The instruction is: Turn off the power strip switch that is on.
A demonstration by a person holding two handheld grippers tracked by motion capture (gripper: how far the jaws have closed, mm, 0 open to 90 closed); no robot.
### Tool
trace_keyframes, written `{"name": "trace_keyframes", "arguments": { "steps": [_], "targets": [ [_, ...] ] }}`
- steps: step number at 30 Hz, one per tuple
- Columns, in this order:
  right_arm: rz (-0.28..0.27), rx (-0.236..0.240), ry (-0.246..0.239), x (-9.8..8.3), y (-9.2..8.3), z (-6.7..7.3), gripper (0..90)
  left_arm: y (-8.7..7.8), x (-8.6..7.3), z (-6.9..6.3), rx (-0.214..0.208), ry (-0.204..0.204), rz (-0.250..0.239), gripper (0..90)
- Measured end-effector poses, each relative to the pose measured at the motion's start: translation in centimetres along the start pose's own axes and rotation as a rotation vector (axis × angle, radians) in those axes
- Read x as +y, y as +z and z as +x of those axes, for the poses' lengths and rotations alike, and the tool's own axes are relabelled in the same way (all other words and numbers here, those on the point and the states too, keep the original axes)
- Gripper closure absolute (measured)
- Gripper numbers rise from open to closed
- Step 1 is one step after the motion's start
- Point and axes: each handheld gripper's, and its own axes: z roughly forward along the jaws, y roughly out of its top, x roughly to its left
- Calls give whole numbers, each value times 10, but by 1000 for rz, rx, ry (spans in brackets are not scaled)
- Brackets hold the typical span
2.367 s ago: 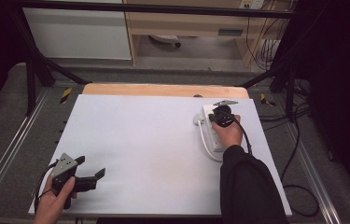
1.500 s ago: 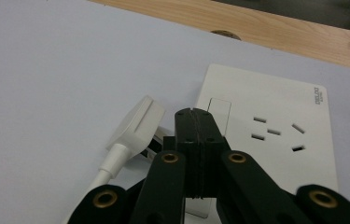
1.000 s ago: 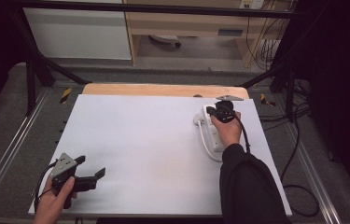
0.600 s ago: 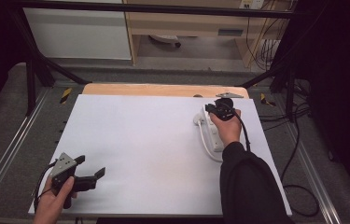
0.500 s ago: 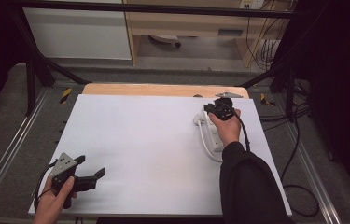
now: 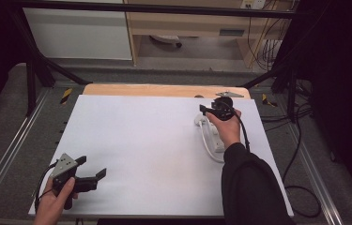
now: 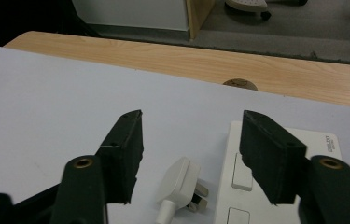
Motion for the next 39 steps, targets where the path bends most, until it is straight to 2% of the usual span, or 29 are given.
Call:
{"name": "trace_keyframes", "arguments": {
  "steps": [4, 12, 18, 23, 31, 35, 39],
  "targets": [
    [0, 6, 20, 1, -1, 0, 264, -1, 0, 0, -4, -3, -8, 61],
    [-1, -11, -1, 7, -3, 4, 72, -2, 0, 1, 0, -3, -15, 60],
    [-24, -11, -28, 16, -6, 11, 39, -3, 1, 4, 4, -17, -30, 60],
    [-64, -9, -41, 22, -11, 15, 40, 0, 2, 4, -2, -14, -25, 61],
    [-94, -9, -74, 28, -28, 22, 44, -3, 2, 4, -2, -19, -30, 60],
    [-114, -30, -86, 29, -37, 24, 48, -2, 2, 2, -4, -17, -34, 60],
    [-159, -49, -114, 30, -43, 25, 36, -2, 2, 2, -1, -15, -30, 60]
  ]
}}
